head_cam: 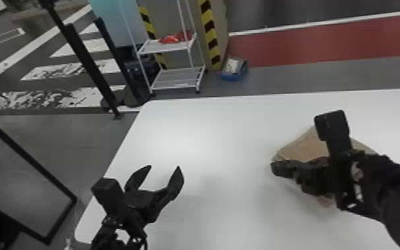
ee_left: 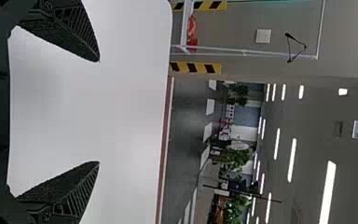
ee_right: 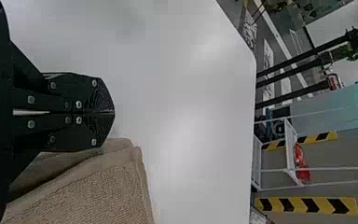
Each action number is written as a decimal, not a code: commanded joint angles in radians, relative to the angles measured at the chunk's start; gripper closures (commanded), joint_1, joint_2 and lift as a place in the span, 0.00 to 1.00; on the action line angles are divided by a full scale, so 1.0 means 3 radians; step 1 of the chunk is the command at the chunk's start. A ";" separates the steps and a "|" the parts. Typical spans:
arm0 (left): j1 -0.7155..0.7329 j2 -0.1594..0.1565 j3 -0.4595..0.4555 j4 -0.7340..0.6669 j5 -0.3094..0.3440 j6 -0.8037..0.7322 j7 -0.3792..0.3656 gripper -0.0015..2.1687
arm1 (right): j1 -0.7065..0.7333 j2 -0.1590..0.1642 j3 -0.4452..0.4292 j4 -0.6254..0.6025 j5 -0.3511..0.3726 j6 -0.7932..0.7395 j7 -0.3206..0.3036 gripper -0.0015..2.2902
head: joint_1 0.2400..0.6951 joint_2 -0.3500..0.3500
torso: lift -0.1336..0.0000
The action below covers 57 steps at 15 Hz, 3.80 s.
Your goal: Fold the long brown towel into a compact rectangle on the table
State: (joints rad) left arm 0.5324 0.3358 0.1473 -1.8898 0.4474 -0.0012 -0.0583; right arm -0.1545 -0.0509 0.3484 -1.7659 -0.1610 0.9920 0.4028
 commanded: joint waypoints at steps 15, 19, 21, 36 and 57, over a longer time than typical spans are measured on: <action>-0.0123 0.0021 -0.0061 0.0123 0.0032 -0.0019 -0.0005 0.05 | 0.0382 -0.0117 -0.1632 -0.0378 0.0005 0.0454 0.0018 0.91 | 1.00 0.74 | 0.08; -0.0097 0.0031 -0.0061 0.0107 0.0032 -0.0029 -0.0005 0.05 | 0.0034 -0.0101 -0.1412 0.0108 0.0036 0.0250 -0.0049 0.91 | 1.00 0.73 | 0.08; -0.0087 0.0031 -0.0061 0.0102 0.0032 -0.0029 -0.0005 0.05 | -0.0104 -0.0076 -0.1315 0.0292 0.0031 0.0137 -0.0080 0.91 | 1.00 0.75 | 0.08; 0.0046 0.0092 0.0015 0.0036 0.0129 -0.0223 0.0000 0.05 | -0.0165 0.0173 -0.1182 0.0507 -0.0143 -0.0742 -0.0172 0.91 | 1.00 0.89 | 0.08; 0.0076 0.0133 0.0000 0.0041 0.0160 -0.0274 0.0000 0.05 | -0.0600 0.0173 -0.0957 0.1387 -0.0041 -0.1049 -0.0213 0.91 | 1.00 0.87 | 0.08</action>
State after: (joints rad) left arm 0.5527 0.3731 0.1455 -1.8773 0.4946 -0.0814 -0.0583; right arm -0.3309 0.0000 0.0568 -1.3543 -0.1738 0.6866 0.3383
